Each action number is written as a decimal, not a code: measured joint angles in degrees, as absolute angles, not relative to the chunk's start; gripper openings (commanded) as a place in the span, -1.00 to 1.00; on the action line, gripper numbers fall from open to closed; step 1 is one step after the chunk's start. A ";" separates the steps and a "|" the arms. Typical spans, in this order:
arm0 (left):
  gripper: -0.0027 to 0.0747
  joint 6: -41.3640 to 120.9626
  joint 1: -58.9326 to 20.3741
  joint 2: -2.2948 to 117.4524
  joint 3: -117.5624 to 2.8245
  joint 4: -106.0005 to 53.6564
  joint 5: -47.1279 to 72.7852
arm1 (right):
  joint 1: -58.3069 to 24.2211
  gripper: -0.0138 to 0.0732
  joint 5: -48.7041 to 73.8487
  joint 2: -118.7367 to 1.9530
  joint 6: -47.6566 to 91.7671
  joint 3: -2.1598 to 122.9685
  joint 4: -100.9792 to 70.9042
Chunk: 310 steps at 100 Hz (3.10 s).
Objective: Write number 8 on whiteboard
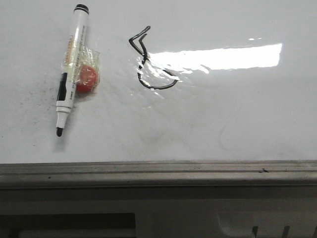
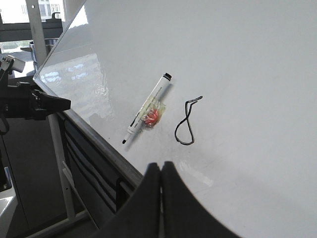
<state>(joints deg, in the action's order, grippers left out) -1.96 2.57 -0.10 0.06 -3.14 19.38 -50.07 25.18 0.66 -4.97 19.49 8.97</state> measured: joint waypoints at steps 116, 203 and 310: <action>-0.98 -1.96 2.57 -0.10 0.06 -3.24 19.48 | -49.31 -0.83 17.08 0.66 -4.97 15.71 8.97; -0.98 -1.96 2.57 -0.10 0.06 -3.24 19.48 | 6.23 -0.83 1.26 0.66 -4.97 -0.58 2.37; -0.98 -1.96 2.57 -0.10 0.06 -3.24 19.48 | 8.65 -0.83 18.56 0.66 -1.11 -0.58 1.87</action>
